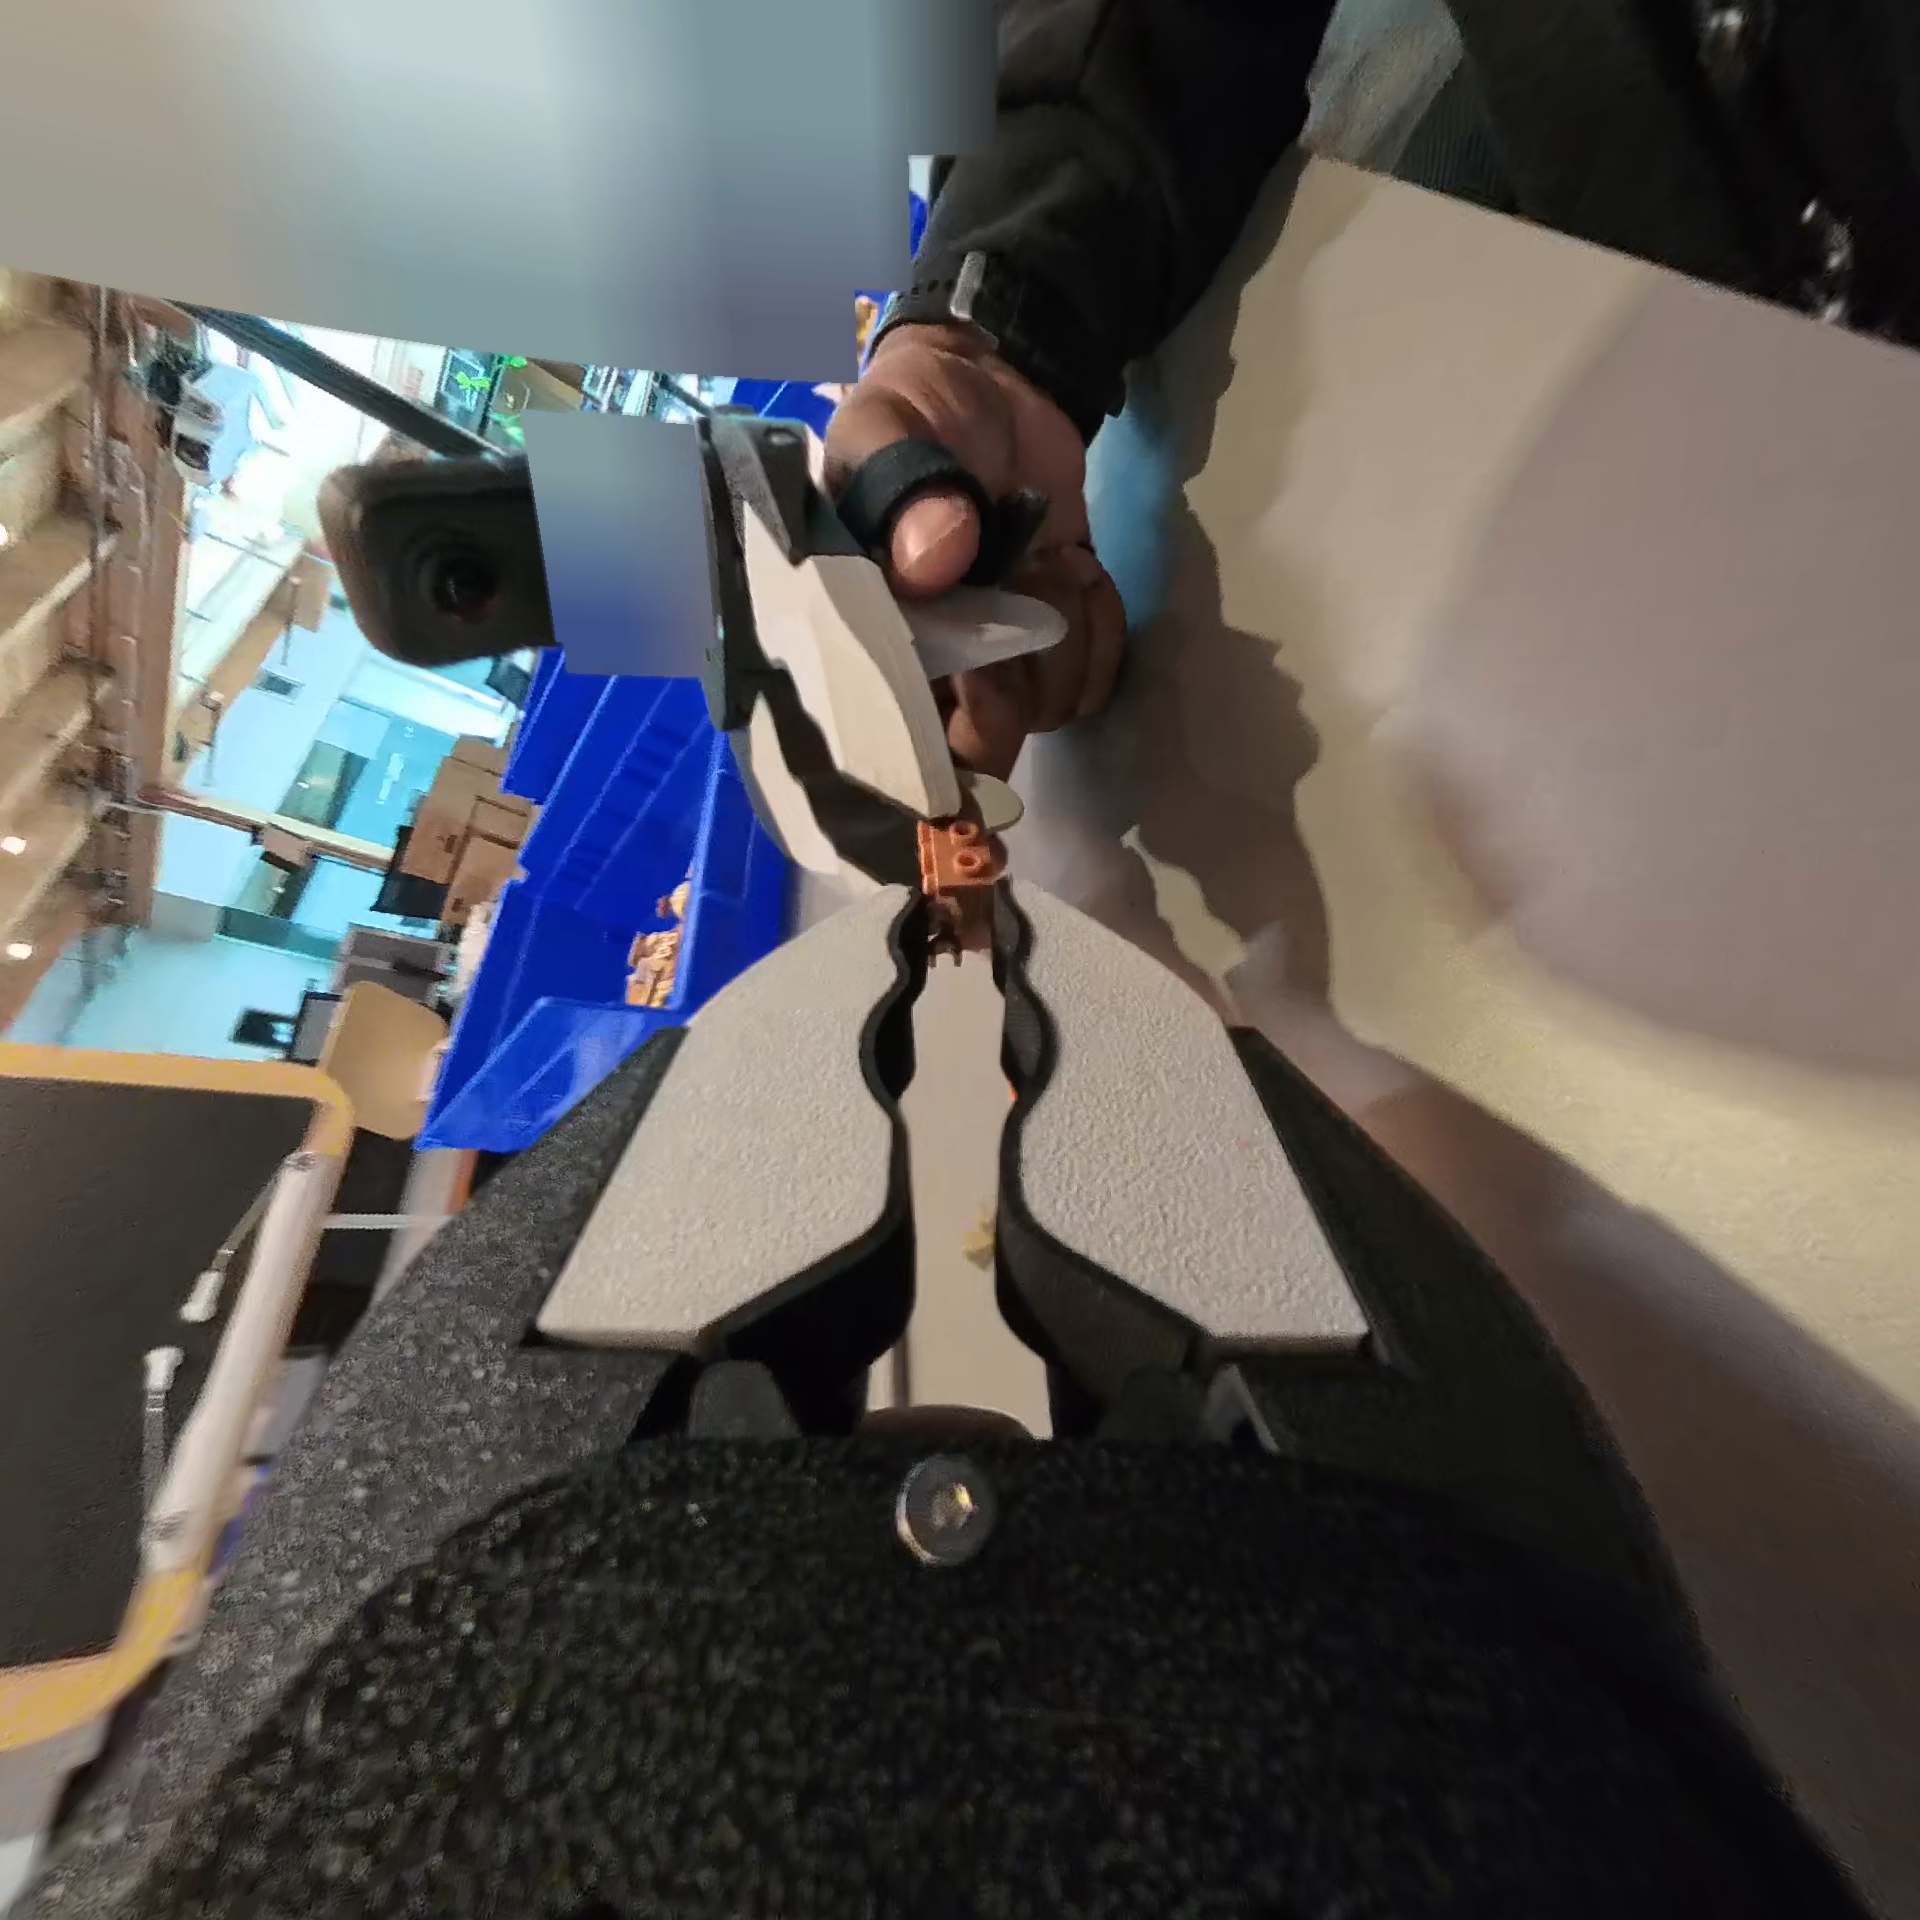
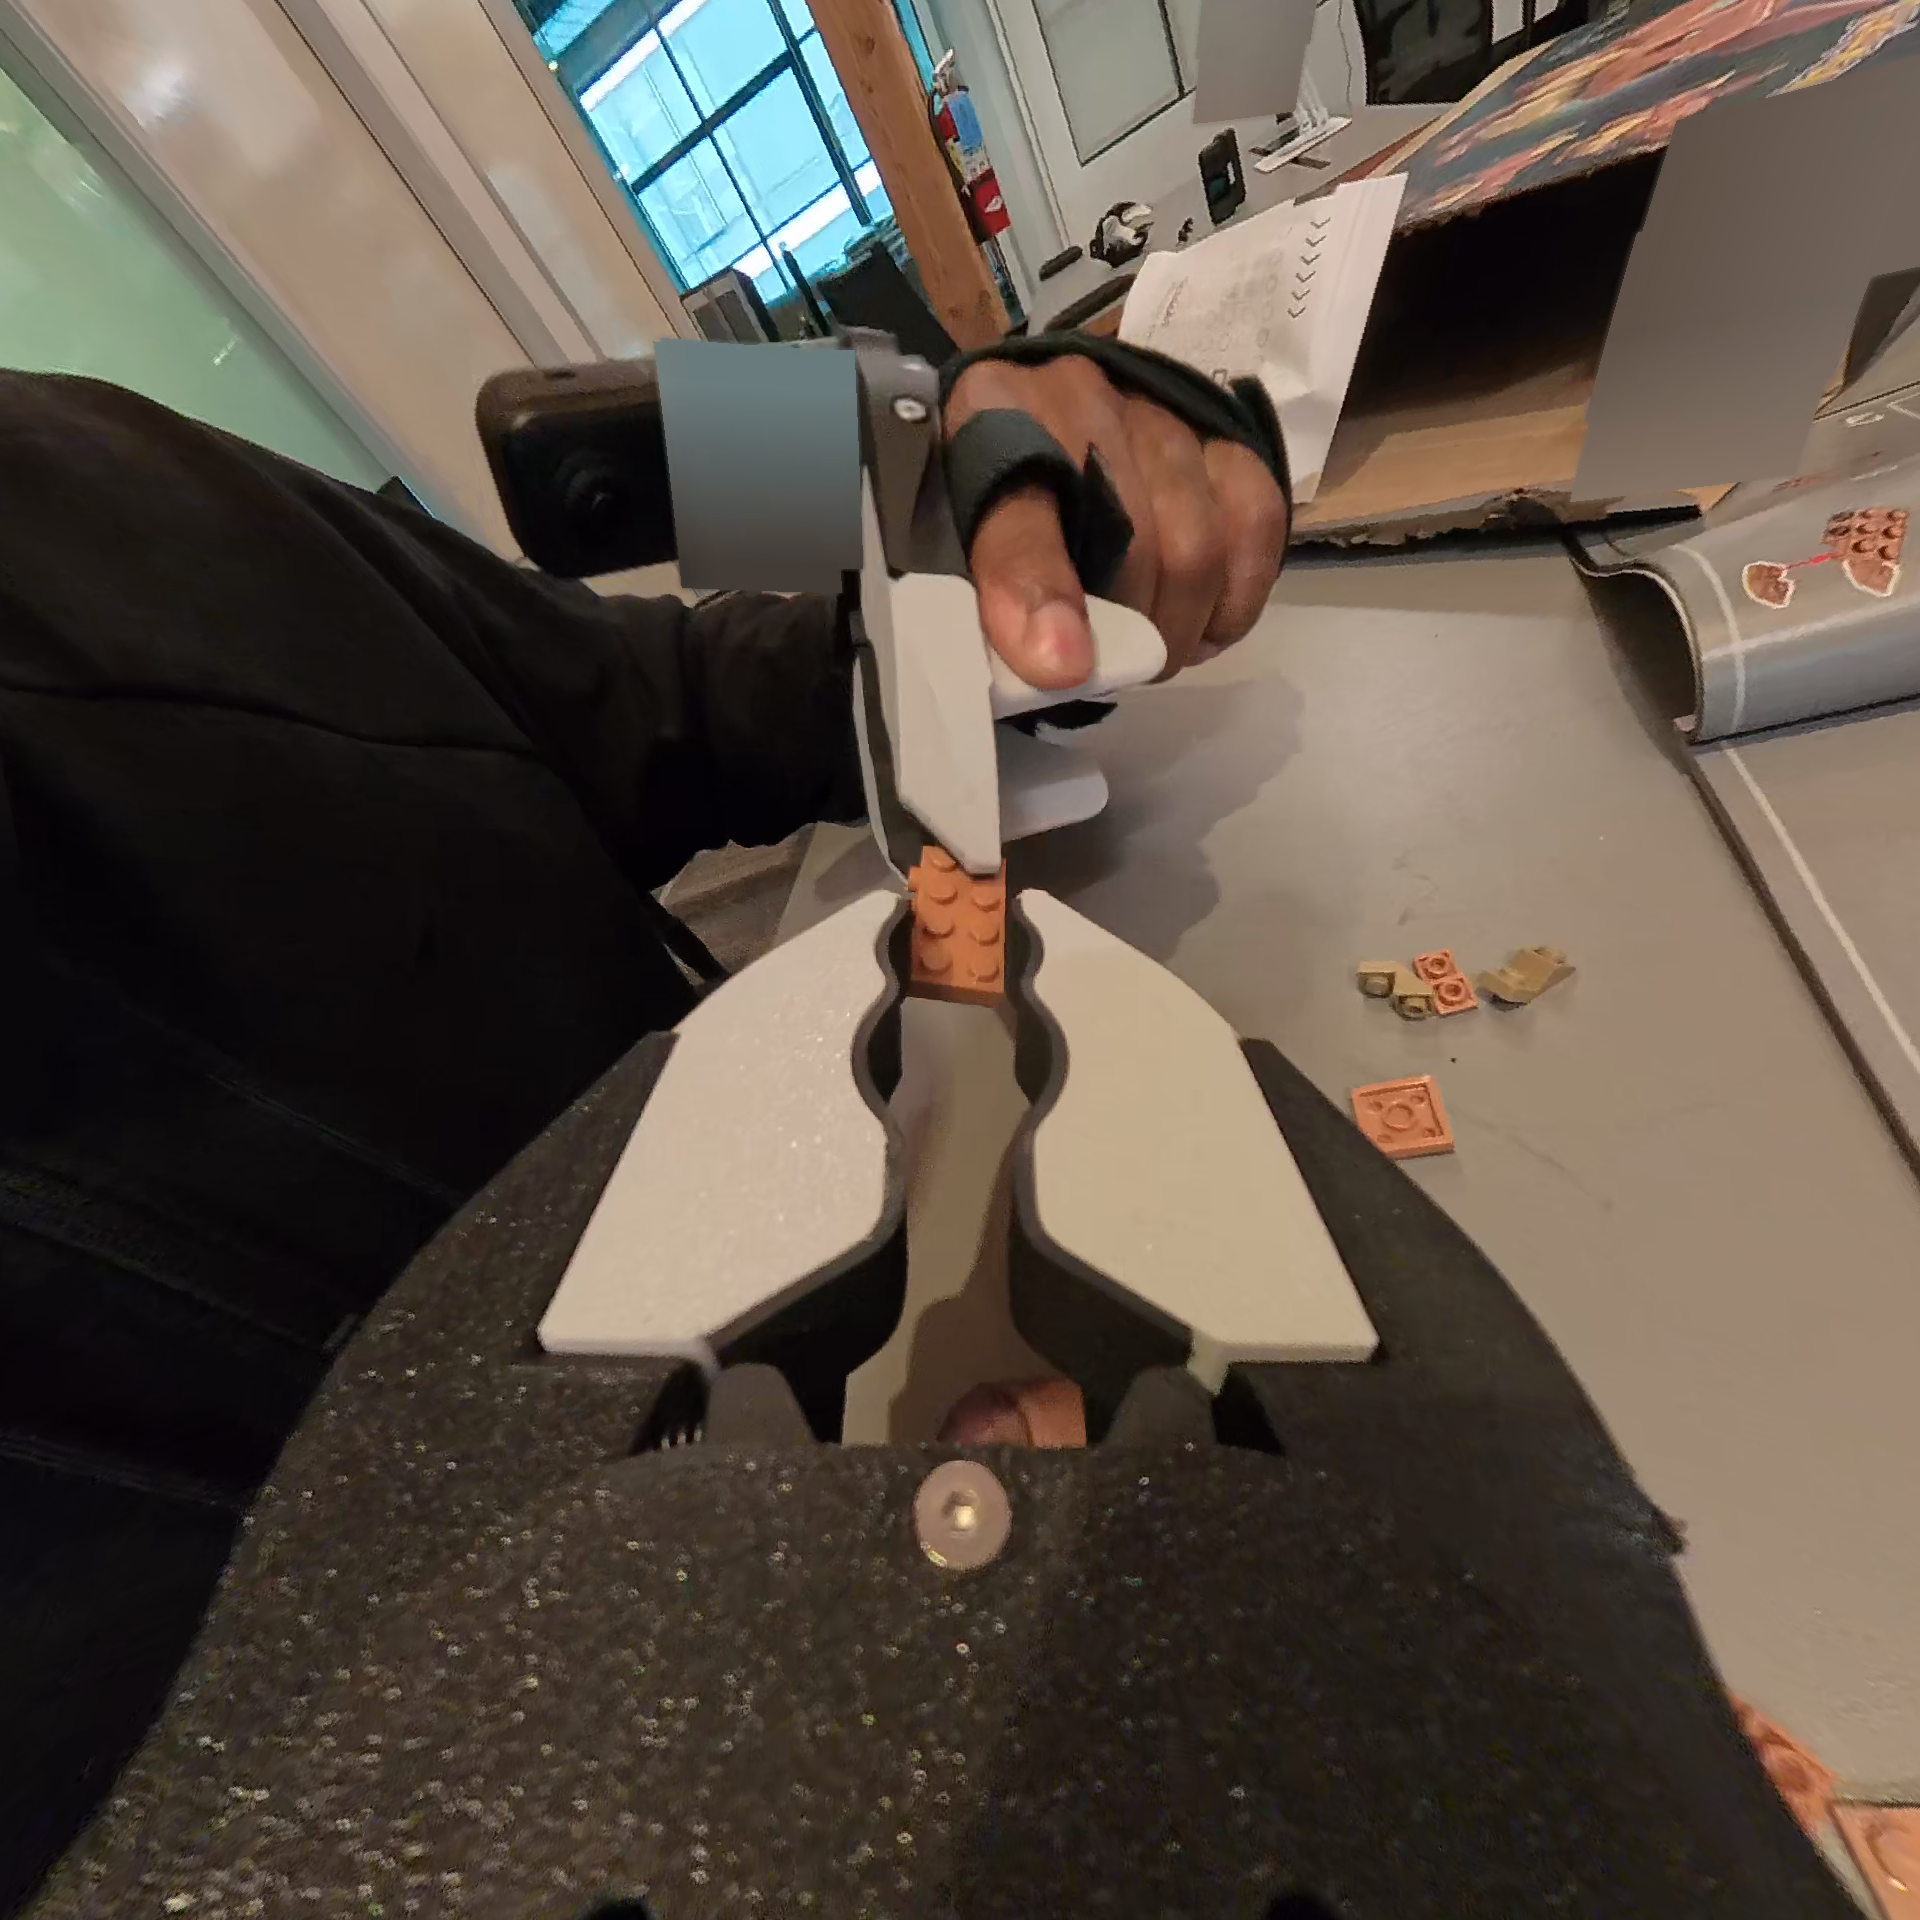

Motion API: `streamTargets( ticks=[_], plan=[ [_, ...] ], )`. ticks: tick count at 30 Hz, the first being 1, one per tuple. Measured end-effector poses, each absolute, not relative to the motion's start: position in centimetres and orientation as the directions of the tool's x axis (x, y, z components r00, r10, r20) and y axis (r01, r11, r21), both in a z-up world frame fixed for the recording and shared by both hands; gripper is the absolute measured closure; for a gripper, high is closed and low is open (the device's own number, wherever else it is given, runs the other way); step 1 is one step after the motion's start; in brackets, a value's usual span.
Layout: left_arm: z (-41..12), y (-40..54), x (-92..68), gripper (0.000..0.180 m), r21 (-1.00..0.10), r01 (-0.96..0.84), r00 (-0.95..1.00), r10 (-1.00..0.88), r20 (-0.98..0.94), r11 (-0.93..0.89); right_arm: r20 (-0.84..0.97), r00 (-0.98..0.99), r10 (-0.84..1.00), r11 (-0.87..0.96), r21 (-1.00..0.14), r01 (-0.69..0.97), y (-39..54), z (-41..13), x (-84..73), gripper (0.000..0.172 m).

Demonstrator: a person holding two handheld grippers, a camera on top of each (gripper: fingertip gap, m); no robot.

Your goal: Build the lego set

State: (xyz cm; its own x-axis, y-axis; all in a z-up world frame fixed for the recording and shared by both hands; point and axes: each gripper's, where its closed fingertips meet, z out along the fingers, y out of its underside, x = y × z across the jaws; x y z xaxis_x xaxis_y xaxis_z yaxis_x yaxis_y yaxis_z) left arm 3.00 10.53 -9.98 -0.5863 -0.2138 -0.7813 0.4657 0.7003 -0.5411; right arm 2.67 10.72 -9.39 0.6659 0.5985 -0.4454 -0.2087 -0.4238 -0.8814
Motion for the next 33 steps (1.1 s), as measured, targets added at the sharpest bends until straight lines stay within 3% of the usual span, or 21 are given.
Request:
streamTargets(
  ticks=[6,15,21,33],
  plan=[
    [-11.0,11.3,3.7,0.169,-0.717,0.332,-0.702,-0.347,-0.622,0.613,-0.187,0.778,0.6,-0.355,-0.934,0.05,10.4,-11.2,4.2,0.136],
    [-10.8,10.9,3.8,0.169,-0.788,0.275,-0.746,-0.394,-0.536,0.551,0.124,0.805,0.58,-0.193,-0.939,0.283,10.6,-11.3,4.1,0.14],
    [-10.7,10.5,3.7,0.169,-0.818,0.25,-0.766,-0.411,-0.494,0.518,0.19,0.799,0.57,-0.122,-0.943,0.311,10.6,-10.6,3.7,0.157],
    [-10.8,9.9,3.3,0.169,-0.871,0.203,-0.825,-0.401,-0.398,0.448,0.206,0.764,0.612,-0.114,-0.933,0.343,10.0,-10.7,3.3,0.161]
  ],
)
